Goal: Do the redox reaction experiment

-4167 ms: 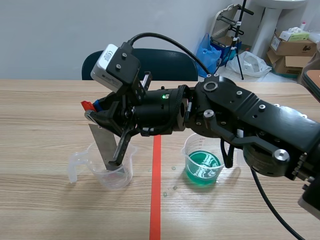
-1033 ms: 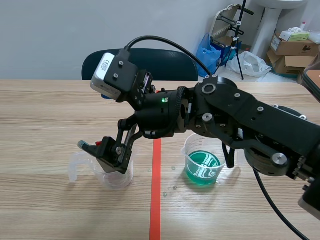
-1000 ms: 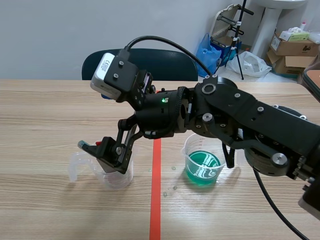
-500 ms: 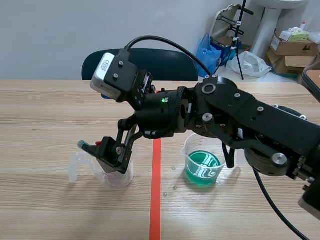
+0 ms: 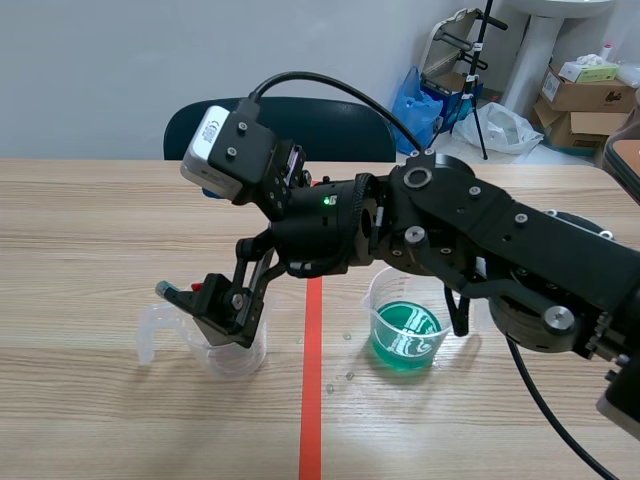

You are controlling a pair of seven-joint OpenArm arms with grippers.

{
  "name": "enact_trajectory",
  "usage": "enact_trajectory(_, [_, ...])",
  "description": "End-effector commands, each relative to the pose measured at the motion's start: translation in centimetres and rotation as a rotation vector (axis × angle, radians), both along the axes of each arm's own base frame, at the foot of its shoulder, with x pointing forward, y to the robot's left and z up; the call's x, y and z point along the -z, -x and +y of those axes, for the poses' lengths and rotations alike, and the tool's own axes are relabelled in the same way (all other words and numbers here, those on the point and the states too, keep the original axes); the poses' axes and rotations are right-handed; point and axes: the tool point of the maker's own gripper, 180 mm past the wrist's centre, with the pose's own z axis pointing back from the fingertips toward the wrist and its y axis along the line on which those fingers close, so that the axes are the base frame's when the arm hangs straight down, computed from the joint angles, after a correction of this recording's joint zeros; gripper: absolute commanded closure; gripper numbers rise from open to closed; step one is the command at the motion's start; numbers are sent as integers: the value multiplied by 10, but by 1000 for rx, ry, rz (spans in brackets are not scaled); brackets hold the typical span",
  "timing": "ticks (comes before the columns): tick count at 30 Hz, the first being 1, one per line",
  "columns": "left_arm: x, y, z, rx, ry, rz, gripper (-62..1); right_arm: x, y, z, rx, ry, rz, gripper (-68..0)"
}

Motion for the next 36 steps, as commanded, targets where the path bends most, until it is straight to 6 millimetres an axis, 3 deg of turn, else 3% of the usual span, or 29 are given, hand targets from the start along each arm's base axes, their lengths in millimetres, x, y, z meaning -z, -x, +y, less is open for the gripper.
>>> enact_trajectory(1, [-5,-2,-1,2,13,-24,-623,-19,-5,3,-4,-44,-32,-679])
enact_trajectory(11, [-5,-2,-1,2,13,-24,-623,-21,-4,4,-9,-57,-33,-679])
enact_trajectory(15, [-5,-2,-1,2,13,-24,-623,-26,4,7,-35,-106,-27,-679])
enact_trajectory(20, [-5,-2,-1,2,13,-24,-623,-25,36,13,-105,-118,-7,-679])
enact_trajectory(24, [-5,-2,-1,2,13,-24,-623,-43,63,9,-133,-165,-34,-679])
enact_trajectory(29, [-5,-2,-1,2,13,-24,-623,-76,71,-18,-49,-228,-111,-679])
enact_trajectory(36, [-4,6,-3,-55,25,-27,-623,-104,52,-82,189,-276,-148,-679])
